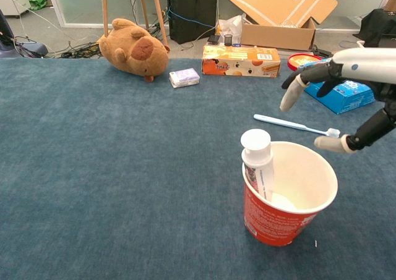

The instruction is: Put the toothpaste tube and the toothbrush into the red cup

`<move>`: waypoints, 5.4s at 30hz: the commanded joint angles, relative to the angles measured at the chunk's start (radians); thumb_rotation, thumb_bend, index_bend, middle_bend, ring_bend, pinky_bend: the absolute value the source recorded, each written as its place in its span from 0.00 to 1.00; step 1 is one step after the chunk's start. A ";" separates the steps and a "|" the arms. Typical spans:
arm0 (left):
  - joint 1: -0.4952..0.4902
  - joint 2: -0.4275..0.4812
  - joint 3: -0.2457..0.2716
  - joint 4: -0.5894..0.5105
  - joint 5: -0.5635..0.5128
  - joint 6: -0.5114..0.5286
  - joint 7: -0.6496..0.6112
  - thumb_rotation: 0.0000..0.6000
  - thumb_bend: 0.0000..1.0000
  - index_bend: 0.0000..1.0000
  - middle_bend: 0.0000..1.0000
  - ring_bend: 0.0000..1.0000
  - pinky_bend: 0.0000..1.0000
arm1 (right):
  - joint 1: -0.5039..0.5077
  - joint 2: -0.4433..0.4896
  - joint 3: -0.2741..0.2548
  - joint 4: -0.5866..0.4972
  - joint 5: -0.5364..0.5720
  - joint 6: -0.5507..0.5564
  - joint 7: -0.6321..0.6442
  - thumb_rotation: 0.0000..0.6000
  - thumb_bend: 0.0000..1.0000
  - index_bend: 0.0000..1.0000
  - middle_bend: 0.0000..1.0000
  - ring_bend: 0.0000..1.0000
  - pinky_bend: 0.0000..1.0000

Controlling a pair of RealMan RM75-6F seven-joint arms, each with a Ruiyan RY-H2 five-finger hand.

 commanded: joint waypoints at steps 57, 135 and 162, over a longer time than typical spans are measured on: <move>0.001 0.011 -0.001 -0.006 0.001 0.001 -0.022 1.00 0.00 0.06 0.19 0.17 0.23 | 0.062 -0.484 0.301 0.836 0.313 -0.065 0.023 1.00 0.22 0.35 0.10 0.00 0.19; 0.004 0.026 -0.003 -0.012 0.006 0.009 -0.051 1.00 0.00 0.09 0.19 0.17 0.23 | 0.174 -0.728 0.382 1.161 0.504 -0.162 -0.135 1.00 0.28 0.45 0.10 0.00 0.19; 0.003 0.027 -0.003 -0.015 -0.001 0.001 -0.044 1.00 0.00 0.13 0.19 0.17 0.23 | 0.144 -0.726 0.325 1.181 0.370 -0.147 -0.130 1.00 0.27 0.18 0.04 0.00 0.19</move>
